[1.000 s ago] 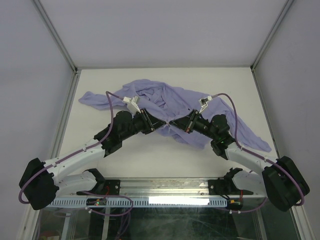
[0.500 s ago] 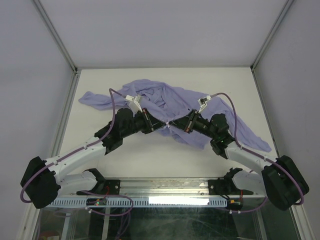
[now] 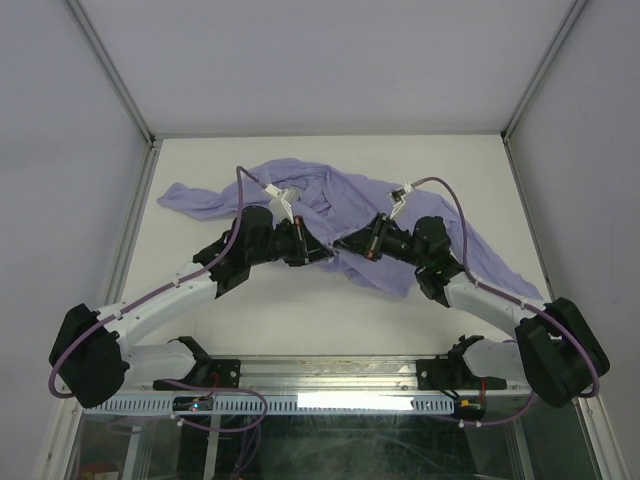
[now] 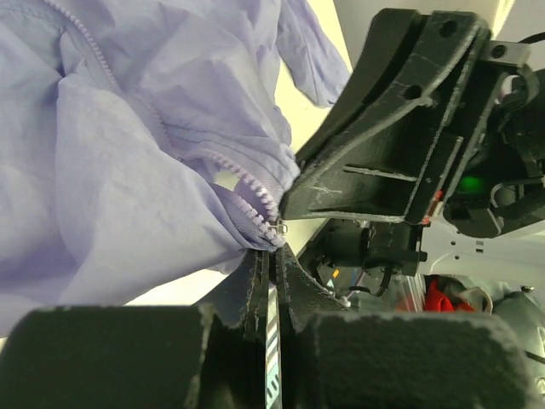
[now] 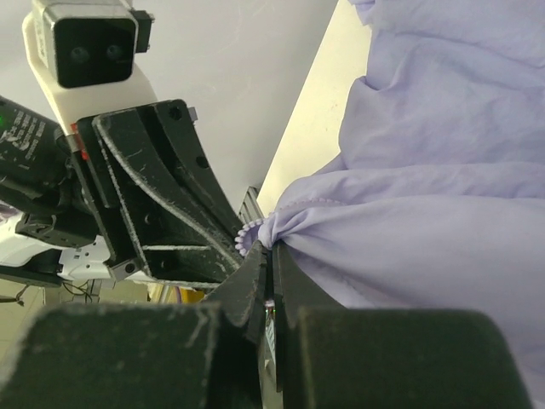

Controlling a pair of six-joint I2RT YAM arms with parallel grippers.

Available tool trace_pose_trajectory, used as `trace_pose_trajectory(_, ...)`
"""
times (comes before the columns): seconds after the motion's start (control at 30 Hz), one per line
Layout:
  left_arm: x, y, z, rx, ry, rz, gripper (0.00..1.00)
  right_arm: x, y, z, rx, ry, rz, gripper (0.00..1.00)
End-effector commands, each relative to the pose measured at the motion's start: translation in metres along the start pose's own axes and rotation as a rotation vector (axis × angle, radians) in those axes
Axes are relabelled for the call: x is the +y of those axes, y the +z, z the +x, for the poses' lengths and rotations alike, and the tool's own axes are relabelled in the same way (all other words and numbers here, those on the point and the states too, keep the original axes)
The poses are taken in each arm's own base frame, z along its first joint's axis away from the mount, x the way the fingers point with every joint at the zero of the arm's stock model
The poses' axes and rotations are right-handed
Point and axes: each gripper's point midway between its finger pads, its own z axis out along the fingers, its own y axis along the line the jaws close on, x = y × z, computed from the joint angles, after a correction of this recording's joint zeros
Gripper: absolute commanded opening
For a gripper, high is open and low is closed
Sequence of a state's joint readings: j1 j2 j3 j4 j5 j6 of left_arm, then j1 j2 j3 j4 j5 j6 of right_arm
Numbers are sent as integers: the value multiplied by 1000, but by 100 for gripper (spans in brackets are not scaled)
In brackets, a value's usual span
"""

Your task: Zip up the jacket

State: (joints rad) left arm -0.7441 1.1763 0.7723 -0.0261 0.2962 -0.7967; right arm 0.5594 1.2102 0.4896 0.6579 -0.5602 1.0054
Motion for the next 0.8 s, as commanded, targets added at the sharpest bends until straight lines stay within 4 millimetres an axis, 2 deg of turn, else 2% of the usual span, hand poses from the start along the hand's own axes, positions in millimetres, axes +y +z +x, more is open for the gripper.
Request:
trace_pose_trajectory(0.0,8,-7,15,108,-14,-14,0,55,4,-31,-58,-127,-138,0)
trace_pose_trajectory(0.07,14,-9,8,82,-55,-32,1,51,3,-27,-44,-126,-121,0)
trace_pose_trajectory(0.2,8,-13,-7,16,-104,-24,20,46,-2,-25,-65,-98,-114,0)
trace_pose_trajectory(0.3,0,-16,-13,-27,-148,6,28,45,-4,-25,-83,-81,-114,0)
trace_pose_trajectory(0.57,-10,-17,-21,-83,-199,68,34,47,-3,-22,-87,-58,-134,0)
trace_pose_trajectory(0.77,-9,-16,-23,-110,-224,88,32,46,-2,-18,-77,-45,-145,0)
